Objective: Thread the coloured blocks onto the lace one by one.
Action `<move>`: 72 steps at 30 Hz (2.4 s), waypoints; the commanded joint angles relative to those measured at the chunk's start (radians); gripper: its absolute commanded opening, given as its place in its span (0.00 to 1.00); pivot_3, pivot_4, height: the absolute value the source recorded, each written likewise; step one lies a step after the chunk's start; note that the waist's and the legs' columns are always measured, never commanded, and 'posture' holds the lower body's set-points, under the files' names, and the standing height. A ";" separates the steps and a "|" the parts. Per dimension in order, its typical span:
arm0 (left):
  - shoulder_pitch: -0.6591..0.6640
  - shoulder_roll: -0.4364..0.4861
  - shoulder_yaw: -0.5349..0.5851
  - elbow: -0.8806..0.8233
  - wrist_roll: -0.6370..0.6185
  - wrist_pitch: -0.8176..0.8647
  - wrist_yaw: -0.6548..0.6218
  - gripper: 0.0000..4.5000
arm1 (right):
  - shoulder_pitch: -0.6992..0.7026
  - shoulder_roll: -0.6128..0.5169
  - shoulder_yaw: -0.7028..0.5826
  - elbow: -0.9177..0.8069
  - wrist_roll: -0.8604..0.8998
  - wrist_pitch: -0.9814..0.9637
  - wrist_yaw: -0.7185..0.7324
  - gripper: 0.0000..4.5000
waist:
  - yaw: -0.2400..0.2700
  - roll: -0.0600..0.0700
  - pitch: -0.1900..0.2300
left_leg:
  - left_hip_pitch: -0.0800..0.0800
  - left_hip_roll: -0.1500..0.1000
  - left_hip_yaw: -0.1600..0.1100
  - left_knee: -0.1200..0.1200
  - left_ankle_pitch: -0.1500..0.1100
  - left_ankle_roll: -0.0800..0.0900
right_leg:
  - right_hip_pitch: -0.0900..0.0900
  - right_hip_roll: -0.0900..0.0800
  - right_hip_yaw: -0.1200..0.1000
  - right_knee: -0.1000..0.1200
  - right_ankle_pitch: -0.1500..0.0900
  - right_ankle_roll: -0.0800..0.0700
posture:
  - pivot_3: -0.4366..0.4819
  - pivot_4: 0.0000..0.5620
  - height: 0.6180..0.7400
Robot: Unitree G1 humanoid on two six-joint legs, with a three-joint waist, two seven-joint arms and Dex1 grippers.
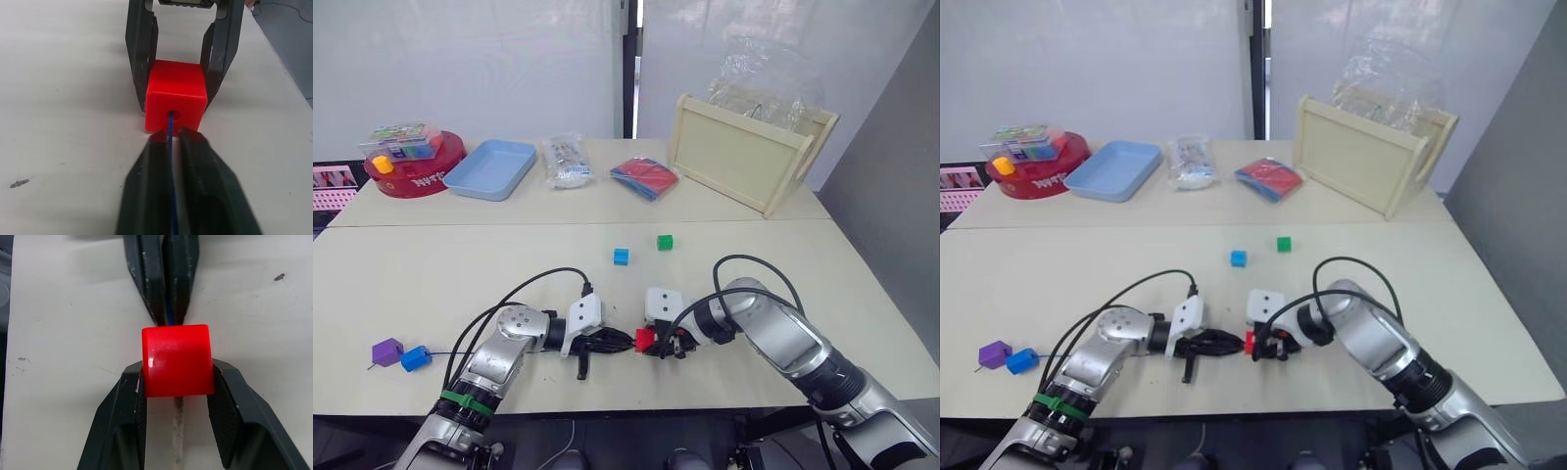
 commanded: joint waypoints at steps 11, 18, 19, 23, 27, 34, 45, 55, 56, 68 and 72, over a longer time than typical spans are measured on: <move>0.018 0.007 0.031 -0.037 -0.069 -0.037 -0.054 1.00 | -0.004 -0.008 -0.013 -0.038 0.034 0.014 0.007 0.80 | 0.004 0.000 0.000 | -0.001 -0.001 0.000 0.000 0.000 0.000 | 0.000 -0.001 0.000 0.000 0.000 0.000 | 0.48 0.27 1.00; -0.040 -0.063 -0.005 0.042 -0.031 -0.121 -0.054 1.00 | 0.002 -0.112 -0.088 -0.124 0.083 0.066 0.030 0.99 | 0.024 0.000 0.000 | -0.002 -0.001 0.000 0.001 0.000 0.000 | 0.000 -0.001 0.000 -0.001 0.000 0.000 | 0.48 0.27 1.00; -0.051 -0.071 -0.009 0.057 -0.026 -0.131 -0.056 1.00 | 0.008 -0.129 -0.096 -0.135 0.089 0.072 0.027 0.99 | 0.026 0.000 0.000 | -0.003 -0.001 0.000 0.002 0.000 0.000 | 0.000 -0.001 0.000 -0.002 0.000 0.000 | 0.48 0.27 1.00; -0.087 -0.099 -0.034 0.112 -0.003 -0.171 -0.069 1.00 | 0.047 -0.179 -0.121 -0.176 0.103 0.103 0.007 0.99 | 0.026 0.000 0.000 | -0.003 -0.002 0.000 0.002 0.000 0.000 | 0.000 -0.002 0.000 -0.002 0.000 0.000 | 0.48 0.27 1.00; -0.120 -0.123 -0.057 0.182 0.038 -0.211 -0.059 1.00 | 0.092 -0.204 -0.132 -0.186 0.094 0.102 -0.038 0.99 | 0.025 0.000 0.000 | -0.003 -0.002 0.000 0.002 0.000 0.000 | 0.000 -0.002 0.000 -0.002 0.000 0.000 | 0.48 0.27 1.00; -0.149 -0.156 -0.070 0.231 0.057 -0.228 -0.059 0.60 | 0.143 -0.189 -0.136 -0.167 0.094 0.083 -0.109 1.00 | 0.025 0.000 0.000 | -0.003 -0.002 0.000 0.002 0.000 0.000 | 0.000 -0.002 0.000 -0.002 0.000 0.000 | 0.48 0.27 1.00; -0.143 -0.130 -0.068 0.247 0.074 -0.229 -0.058 0.27 | 0.185 -0.193 -0.147 -0.121 0.098 0.047 -0.132 0.81 | 0.024 0.000 0.000 | -0.002 -0.002 0.000 0.002 0.000 0.000 | 0.001 -0.001 0.000 -0.002 0.000 0.000 | 0.48 0.27 1.00; -0.138 -0.124 -0.070 0.240 0.071 -0.221 -0.068 0.27 | 0.215 -0.182 -0.157 -0.111 0.108 0.040 -0.145 0.07 | 0.023 -0.001 0.000 | -0.002 -0.001 0.000 0.003 0.000 0.000 | 0.002 -0.001 0.000 -0.002 0.000 0.000 | 0.48 0.27 1.00; -0.135 -0.118 -0.070 0.235 0.073 -0.218 -0.069 0.27 | 0.215 -0.179 -0.156 -0.109 0.109 0.038 -0.147 0.00 | 0.023 -0.001 0.000 | -0.001 -0.001 0.000 0.003 0.000 0.000 | 0.002 -0.001 0.000 -0.002 0.000 0.000 | 0.48 0.27 1.00; 0.093 0.255 0.154 -0.019 -0.054 -0.044 -0.118 0.27 | 0.078 -0.103 -0.118 -0.051 0.138 -0.010 -0.085 0.00 | -0.014 -0.001 -0.001 | 0.001 0.001 0.000 -0.001 0.000 0.000 | 0.000 0.001 0.001 0.000 0.000 0.000 | 0.48 0.27 1.00; 0.251 0.420 0.303 0.033 -0.074 -0.103 -0.129 0.27 | 0.033 -0.077 -0.097 -0.003 0.131 -0.050 -0.066 0.00 | -0.020 0.000 0.000 | 0.002 0.002 0.000 -0.004 0.000 0.000 | -0.001 0.001 0.001 0.000 0.000 0.000 | 0.48 0.27 1.00</move>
